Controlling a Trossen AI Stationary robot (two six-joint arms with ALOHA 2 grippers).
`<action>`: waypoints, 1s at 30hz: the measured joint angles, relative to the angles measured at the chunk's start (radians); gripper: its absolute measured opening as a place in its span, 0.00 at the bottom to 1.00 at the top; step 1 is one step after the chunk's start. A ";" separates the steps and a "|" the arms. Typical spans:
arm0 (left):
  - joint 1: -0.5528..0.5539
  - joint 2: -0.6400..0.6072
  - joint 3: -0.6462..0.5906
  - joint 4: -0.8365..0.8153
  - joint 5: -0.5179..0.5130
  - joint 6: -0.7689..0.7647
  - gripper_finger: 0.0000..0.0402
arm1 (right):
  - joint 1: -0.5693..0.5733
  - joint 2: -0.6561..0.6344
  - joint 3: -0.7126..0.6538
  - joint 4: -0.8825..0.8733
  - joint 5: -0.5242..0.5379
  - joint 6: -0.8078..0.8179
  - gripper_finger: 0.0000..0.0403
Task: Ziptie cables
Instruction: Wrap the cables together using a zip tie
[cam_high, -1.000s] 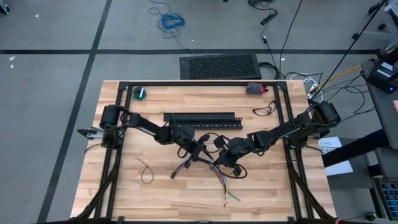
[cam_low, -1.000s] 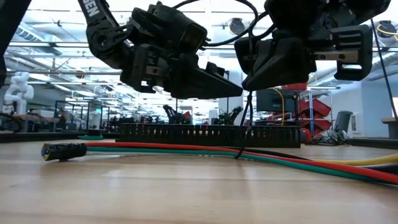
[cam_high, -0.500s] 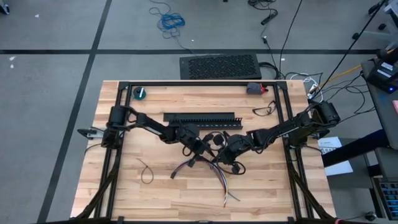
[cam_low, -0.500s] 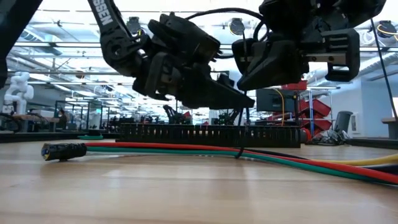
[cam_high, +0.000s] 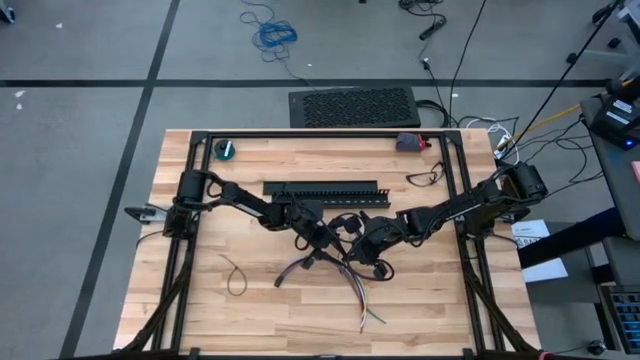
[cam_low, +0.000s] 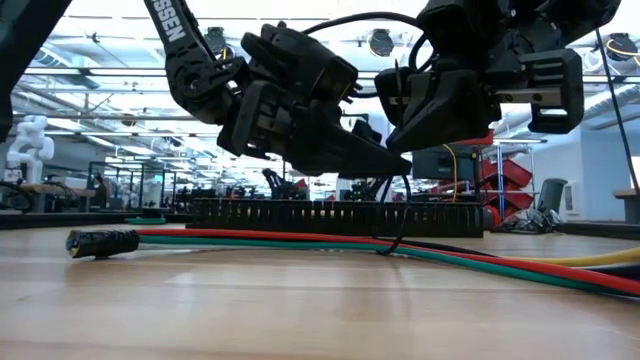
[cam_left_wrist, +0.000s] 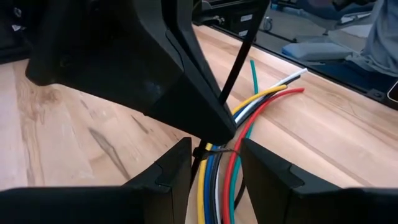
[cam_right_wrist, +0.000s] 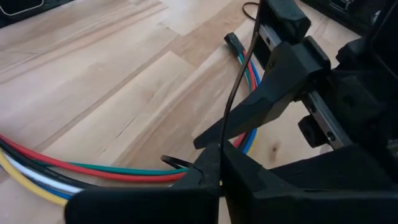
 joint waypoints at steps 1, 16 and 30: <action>0.000 0.000 0.000 0.000 0.001 0.000 0.33 | 0.000 0.000 0.000 -0.001 0.000 0.004 0.00; 0.016 0.000 0.000 0.009 0.001 -0.016 0.08 | 0.000 0.000 0.000 0.000 0.002 0.005 0.00; 0.021 -0.003 0.000 -0.013 0.038 0.000 0.01 | 0.055 0.001 0.011 0.018 0.223 0.022 0.00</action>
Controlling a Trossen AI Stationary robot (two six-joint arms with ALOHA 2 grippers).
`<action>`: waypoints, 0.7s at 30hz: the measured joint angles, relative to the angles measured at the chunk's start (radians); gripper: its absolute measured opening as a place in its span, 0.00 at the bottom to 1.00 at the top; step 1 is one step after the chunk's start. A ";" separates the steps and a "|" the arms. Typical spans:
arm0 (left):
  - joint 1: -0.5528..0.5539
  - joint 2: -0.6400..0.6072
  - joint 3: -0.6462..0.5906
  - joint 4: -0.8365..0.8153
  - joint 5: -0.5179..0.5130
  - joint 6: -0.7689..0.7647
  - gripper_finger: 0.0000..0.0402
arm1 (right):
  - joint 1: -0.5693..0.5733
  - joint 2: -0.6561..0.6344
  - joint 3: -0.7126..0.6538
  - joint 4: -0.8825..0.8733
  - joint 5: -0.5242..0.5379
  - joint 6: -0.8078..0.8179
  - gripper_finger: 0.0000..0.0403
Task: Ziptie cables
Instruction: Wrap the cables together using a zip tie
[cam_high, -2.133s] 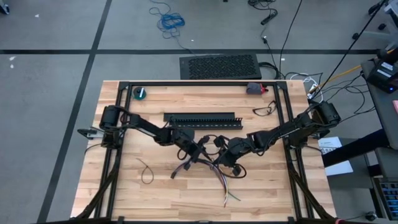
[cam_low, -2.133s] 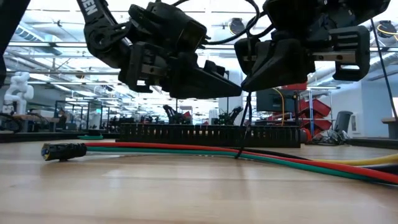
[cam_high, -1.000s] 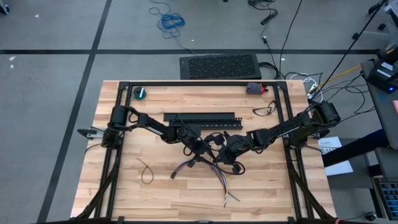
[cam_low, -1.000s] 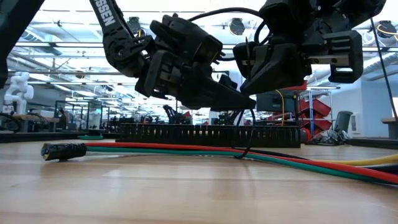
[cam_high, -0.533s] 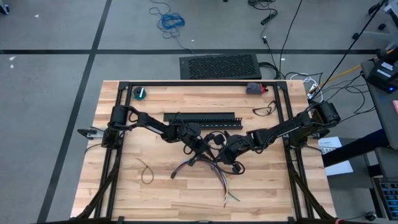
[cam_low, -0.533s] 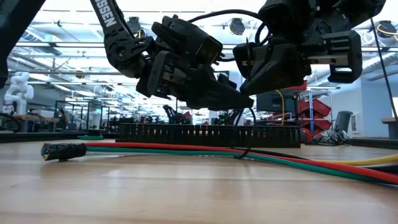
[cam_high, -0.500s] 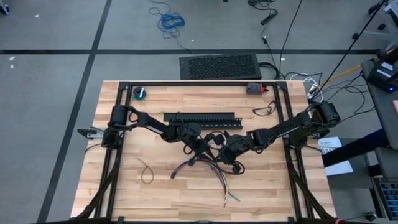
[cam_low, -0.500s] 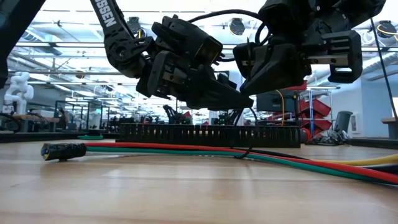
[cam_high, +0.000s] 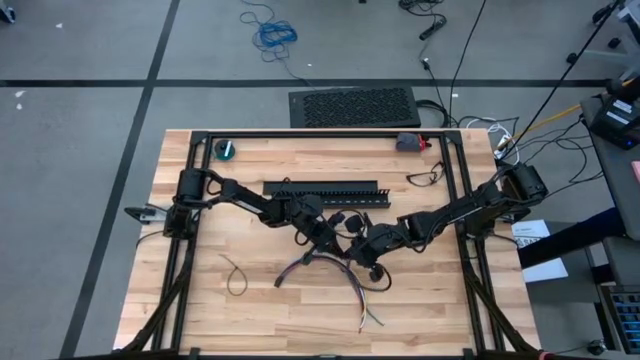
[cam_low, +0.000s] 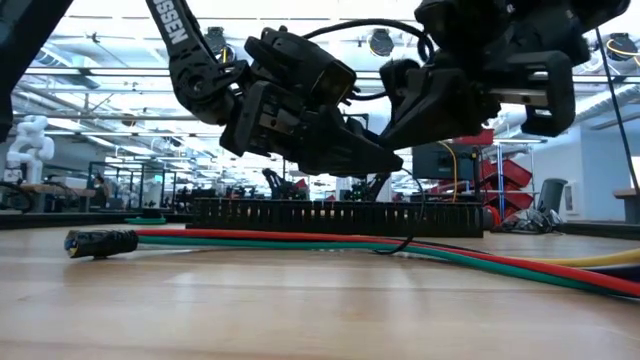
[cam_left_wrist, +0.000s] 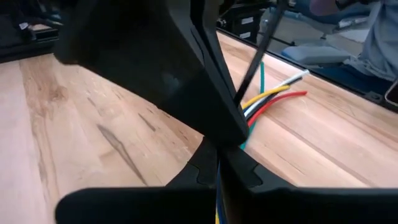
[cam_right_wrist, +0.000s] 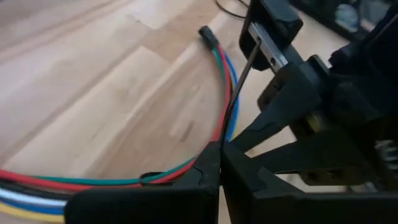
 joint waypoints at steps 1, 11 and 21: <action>-0.001 -0.001 0.000 -0.008 0.000 0.004 0.01 | 0.010 -0.004 0.000 0.006 0.033 -0.003 0.00; -0.005 -0.001 0.003 -0.024 0.012 0.038 0.00 | 0.066 -0.122 0.002 -0.011 0.278 -0.030 0.00; -0.007 0.006 0.002 -0.033 0.012 0.055 0.00 | 0.083 -0.179 0.002 -0.028 0.443 -0.027 0.00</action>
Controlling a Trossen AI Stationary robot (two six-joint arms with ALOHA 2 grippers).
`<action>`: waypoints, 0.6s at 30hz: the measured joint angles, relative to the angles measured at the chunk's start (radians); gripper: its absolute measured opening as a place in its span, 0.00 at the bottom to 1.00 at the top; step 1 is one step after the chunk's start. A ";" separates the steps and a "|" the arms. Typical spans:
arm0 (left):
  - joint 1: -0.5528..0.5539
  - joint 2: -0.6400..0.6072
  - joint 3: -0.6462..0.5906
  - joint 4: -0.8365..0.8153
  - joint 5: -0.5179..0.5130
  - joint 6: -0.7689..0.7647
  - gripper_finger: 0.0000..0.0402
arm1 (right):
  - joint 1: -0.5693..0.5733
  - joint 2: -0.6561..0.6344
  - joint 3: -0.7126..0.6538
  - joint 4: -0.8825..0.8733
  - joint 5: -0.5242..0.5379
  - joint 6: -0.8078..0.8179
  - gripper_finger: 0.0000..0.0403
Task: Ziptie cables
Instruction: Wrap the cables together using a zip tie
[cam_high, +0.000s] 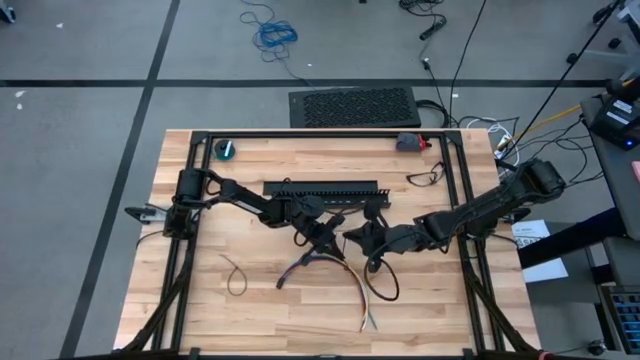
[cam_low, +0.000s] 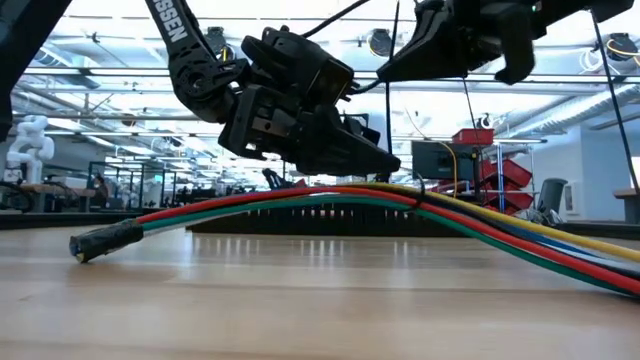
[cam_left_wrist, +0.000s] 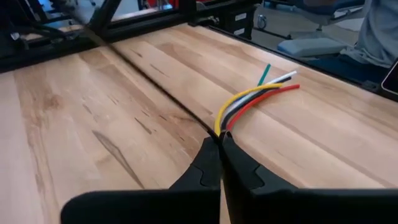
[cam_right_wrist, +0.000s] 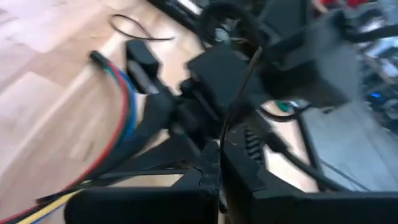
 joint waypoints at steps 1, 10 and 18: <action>0.000 0.002 -0.001 -0.003 0.000 0.000 0.00 | 0.000 -0.002 0.000 -0.002 0.020 0.000 0.00; -0.001 0.013 -0.001 -0.001 -0.001 -0.003 0.00 | 0.001 -0.013 0.057 -0.029 0.175 0.016 0.00; -0.006 0.027 0.000 0.016 -0.007 -0.002 0.00 | -0.005 -0.013 0.077 -0.049 0.249 0.032 0.00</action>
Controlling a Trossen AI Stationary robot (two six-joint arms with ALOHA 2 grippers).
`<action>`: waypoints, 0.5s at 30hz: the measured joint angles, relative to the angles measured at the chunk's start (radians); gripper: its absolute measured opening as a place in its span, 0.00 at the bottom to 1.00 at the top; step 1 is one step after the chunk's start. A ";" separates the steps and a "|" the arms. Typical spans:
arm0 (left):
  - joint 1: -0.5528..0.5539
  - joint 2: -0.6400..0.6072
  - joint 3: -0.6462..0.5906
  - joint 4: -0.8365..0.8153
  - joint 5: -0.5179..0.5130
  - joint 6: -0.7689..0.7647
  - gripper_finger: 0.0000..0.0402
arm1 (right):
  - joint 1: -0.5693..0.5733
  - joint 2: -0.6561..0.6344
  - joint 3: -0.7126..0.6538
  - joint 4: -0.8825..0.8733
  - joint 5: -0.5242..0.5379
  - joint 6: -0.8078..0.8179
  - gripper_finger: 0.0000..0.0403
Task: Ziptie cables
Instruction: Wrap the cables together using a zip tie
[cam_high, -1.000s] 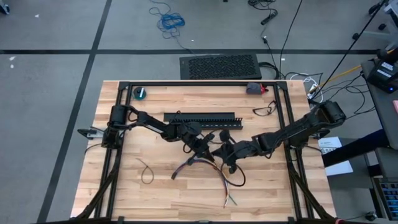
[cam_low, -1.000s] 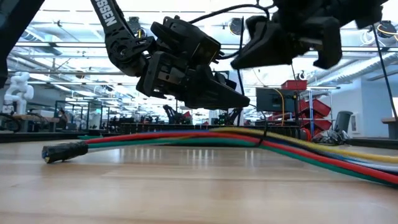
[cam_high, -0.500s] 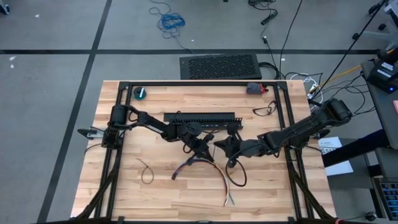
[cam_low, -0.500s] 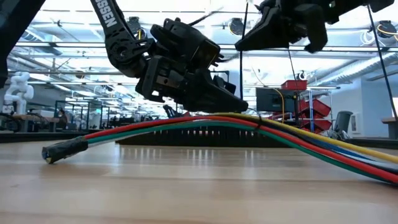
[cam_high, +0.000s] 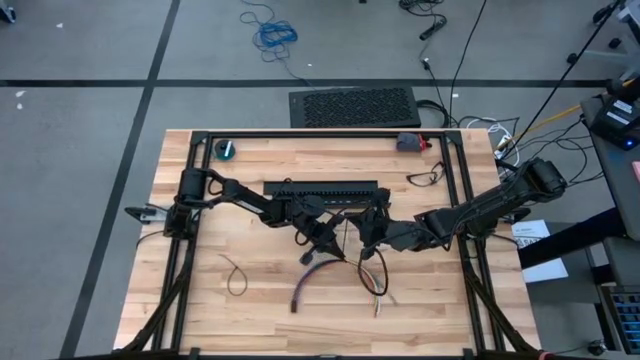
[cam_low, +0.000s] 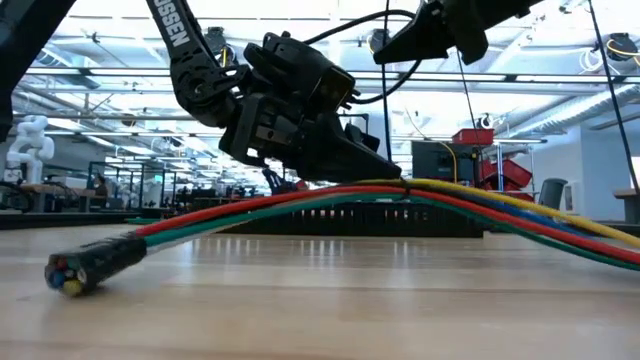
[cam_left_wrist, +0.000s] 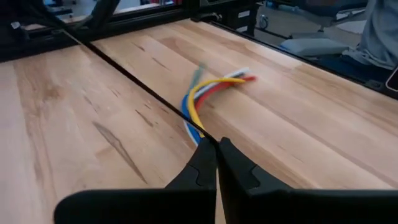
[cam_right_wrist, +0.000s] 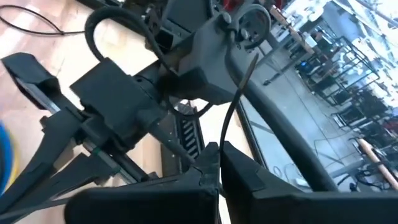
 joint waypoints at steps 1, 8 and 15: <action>-0.002 0.006 0.000 0.003 -0.002 0.000 0.00 | 0.000 0.000 0.000 -0.003 -0.002 0.010 0.00; -0.005 0.058 0.001 0.042 -0.003 -0.027 0.00 | 0.000 0.000 0.000 -0.021 0.060 0.034 0.00; -0.009 0.062 -0.003 0.025 0.000 -0.104 0.00 | -0.007 -0.001 0.004 -0.160 -0.029 0.152 0.00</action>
